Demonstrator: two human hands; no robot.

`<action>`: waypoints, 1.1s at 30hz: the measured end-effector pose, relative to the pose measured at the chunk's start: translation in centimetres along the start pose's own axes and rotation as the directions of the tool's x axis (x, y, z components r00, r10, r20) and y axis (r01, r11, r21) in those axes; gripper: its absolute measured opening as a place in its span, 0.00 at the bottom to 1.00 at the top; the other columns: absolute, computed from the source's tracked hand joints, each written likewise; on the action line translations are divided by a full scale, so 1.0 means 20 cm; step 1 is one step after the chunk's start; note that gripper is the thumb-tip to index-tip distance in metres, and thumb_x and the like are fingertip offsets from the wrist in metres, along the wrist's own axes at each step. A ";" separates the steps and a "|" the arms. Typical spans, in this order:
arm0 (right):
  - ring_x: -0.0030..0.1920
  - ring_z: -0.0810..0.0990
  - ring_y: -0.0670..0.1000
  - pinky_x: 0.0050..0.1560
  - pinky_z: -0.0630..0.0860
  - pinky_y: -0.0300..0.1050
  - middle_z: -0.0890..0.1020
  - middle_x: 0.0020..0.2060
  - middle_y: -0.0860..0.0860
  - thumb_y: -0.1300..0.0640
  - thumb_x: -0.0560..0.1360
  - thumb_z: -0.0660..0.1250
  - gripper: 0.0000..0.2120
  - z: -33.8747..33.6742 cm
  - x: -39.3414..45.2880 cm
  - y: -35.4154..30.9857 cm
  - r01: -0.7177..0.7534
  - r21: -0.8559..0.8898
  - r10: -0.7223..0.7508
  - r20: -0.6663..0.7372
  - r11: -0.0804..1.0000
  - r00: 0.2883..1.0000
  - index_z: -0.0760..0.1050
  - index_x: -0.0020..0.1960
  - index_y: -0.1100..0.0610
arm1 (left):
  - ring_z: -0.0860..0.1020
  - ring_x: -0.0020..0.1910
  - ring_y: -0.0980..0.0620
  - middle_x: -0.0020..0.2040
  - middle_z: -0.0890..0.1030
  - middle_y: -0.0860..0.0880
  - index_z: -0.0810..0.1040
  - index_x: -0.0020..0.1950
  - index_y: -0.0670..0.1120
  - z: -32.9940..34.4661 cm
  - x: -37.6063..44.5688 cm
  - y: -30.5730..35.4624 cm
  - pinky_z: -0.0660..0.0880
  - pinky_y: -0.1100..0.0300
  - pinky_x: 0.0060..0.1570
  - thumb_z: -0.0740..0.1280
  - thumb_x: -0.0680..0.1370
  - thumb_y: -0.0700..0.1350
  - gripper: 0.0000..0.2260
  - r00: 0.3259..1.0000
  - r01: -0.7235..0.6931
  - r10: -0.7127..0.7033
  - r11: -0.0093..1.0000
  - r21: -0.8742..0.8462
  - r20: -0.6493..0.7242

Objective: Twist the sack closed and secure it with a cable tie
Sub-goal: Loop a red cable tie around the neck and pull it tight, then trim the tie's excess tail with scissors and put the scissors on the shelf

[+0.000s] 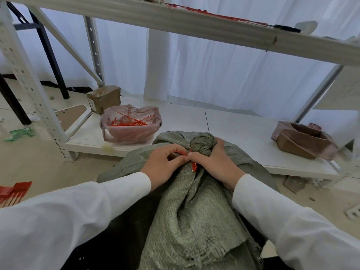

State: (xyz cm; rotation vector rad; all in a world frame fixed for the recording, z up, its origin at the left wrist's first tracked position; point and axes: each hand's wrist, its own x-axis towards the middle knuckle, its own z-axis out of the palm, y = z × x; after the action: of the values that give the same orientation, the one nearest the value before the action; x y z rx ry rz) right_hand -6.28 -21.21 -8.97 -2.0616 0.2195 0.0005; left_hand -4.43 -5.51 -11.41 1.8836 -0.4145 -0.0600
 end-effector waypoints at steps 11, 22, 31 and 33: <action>0.58 0.72 0.51 0.56 0.67 0.41 0.71 0.59 0.54 0.50 0.67 0.74 0.31 -0.02 0.01 -0.01 0.052 -0.085 -0.049 0.035 0.995 0.998 0.57 0.58 0.53 | 0.76 0.41 0.55 0.40 0.80 0.51 0.77 0.39 0.50 0.09 -0.01 0.05 0.72 0.62 0.47 0.66 0.76 0.41 0.07 0.974 0.137 -0.164 0.975 -0.173 -0.156; 0.62 0.71 0.49 0.62 0.66 0.40 0.71 0.61 0.52 0.50 0.68 0.74 0.37 -0.05 -0.02 -0.01 0.147 -0.159 -0.134 0.086 0.976 0.987 0.56 0.68 0.56 | 0.81 0.43 0.52 0.42 0.82 0.45 0.77 0.42 0.41 -0.13 0.14 0.11 0.79 0.68 0.43 0.66 0.76 0.37 0.03 0.890 0.390 -0.297 0.888 -0.243 0.345; 0.64 0.70 0.50 0.60 0.65 0.40 0.71 0.62 0.53 0.46 0.74 0.66 0.25 -0.29 0.16 -0.27 0.220 -0.204 -0.275 -0.300 0.954 0.913 0.67 0.66 0.56 | 0.74 0.34 0.58 0.34 0.78 0.55 0.79 0.42 0.47 -0.27 0.23 0.15 0.68 0.67 0.36 0.66 0.76 0.47 0.05 0.906 0.060 -0.171 0.957 0.283 0.387; 0.63 0.71 0.52 0.59 0.65 0.40 0.72 0.61 0.55 0.53 0.76 0.64 0.18 -0.38 0.29 -0.39 0.265 -0.287 -0.373 -0.444 0.921 0.815 0.70 0.63 0.58 | 0.74 0.38 0.56 0.37 0.78 0.52 0.80 0.44 0.46 -0.31 0.27 0.14 0.70 0.63 0.40 0.65 0.76 0.50 0.09 0.958 0.030 -0.125 0.938 0.345 0.258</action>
State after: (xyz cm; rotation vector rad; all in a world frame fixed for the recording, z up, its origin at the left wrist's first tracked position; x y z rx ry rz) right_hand -0.10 -25.10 0.88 -2.2592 0.1828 -0.7524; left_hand 1.41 -2.40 -5.80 2.2418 -0.5689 -0.3282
